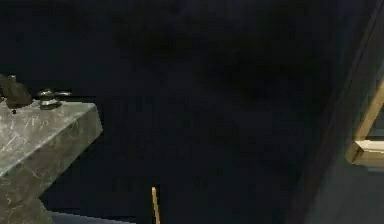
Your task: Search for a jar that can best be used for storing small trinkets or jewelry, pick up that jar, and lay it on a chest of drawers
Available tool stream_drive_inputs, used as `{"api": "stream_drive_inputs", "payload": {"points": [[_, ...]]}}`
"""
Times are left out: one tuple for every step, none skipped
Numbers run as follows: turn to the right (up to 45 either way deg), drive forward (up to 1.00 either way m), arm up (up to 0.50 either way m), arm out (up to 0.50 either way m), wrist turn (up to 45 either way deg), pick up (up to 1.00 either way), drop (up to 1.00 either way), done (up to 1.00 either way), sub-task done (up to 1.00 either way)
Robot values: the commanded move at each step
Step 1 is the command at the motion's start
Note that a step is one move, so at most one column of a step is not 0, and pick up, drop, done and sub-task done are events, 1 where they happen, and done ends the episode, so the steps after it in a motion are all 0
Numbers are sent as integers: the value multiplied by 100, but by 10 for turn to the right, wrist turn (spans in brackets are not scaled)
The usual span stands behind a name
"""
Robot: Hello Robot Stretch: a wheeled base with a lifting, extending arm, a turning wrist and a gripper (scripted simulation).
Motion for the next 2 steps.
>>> {"api": "stream_drive_inputs", "payload": {"points": [[450, 0, 0, 0, 0, 0, 0, 0, 0], [270, 0, 0, 0, 0, 0, 0, 0, 0]]}}
